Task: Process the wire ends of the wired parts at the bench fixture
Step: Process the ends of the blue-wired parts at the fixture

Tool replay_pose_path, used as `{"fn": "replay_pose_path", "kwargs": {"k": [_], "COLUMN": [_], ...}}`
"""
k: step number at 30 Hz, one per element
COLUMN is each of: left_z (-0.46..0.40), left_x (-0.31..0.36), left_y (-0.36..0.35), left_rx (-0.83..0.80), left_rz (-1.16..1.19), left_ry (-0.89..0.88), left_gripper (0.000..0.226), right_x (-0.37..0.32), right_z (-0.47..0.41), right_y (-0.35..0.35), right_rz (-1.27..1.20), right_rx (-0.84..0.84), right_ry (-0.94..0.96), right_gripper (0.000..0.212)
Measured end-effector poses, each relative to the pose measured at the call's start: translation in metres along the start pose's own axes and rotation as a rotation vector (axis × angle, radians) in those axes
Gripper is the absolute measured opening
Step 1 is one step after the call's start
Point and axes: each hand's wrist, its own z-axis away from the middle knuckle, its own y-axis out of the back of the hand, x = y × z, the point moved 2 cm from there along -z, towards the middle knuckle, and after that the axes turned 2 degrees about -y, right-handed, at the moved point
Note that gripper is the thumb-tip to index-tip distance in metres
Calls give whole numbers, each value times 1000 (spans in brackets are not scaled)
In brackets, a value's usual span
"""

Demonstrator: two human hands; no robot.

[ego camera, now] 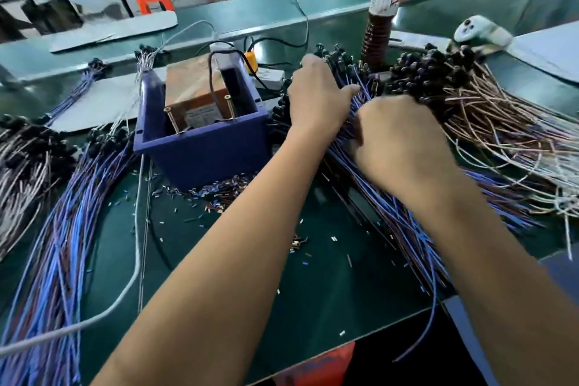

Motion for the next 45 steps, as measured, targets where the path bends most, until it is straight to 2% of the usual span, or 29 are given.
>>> {"fn": "replay_pose_path", "kwargs": {"k": [2,5,7,8,10,12,15,16,17,19,23,26,28,30,32,35,37,39,40,42,45], "left_z": [-1,-4,-5,-5,-5,-3,4,7,10,15,27,36,42,49,60,80,94,105,109,110,104], "left_x": [3,6,9,10,14,20,33,37,41,46,48,45,38,24,2,-43,-81,-117,-134,-165,-208], "left_y": [3,6,8,10,15,17,17,16,14,12,11,25,45,72,97,127,150,173,186,210,241], "left_rx": [52,68,87,105,160,207,194,180,167,155,175,260,372,507,582,580,483,338,264,106,-201], "left_rz": [-12,22,43,59,126,226,323,339,346,354,398,441,493,514,508,436,319,189,116,-94,-523], "left_ry": [-40,-39,-39,-29,18,75,89,83,70,39,-33,-112,-192,-291,-377,-452,-486,-506,-478,-293,110], "left_gripper": [59,56,50,47,40,32,30,30,31,32,32,35,35,34,32,30,29,30,31,32,32], "right_x": [-19,-39,-34,-24,8,51,118,135,147,160,125,67,30,-13,-58,-118,-152,-180,-196,-229,-273], "right_z": [8,17,14,10,-5,-27,-65,-74,-81,-88,-89,-81,-74,-67,-57,-29,-8,12,20,32,35], "right_y": [-11,-26,-25,-23,-8,8,22,25,25,20,9,5,11,17,18,15,5,-11,-19,-37,-58], "right_rz": [-4,54,2,-54,-279,-605,-1025,-1120,-1176,-1178,-993,-842,-697,-651,-591,-551,-526,-565,-589,-589,-675], "right_rx": [-195,-481,-562,-580,-525,-368,48,162,220,217,92,-46,-5,-28,-149,-315,-482,-745,-867,-964,-899], "right_ry": [31,110,117,91,-23,-215,-600,-688,-736,-756,-586,-356,-158,51,269,554,587,517,483,441,388], "right_gripper": [30,25,17,24,39,37,20,13,19,29,9,16,22,22,18,35,33,19,21,28,26]}}
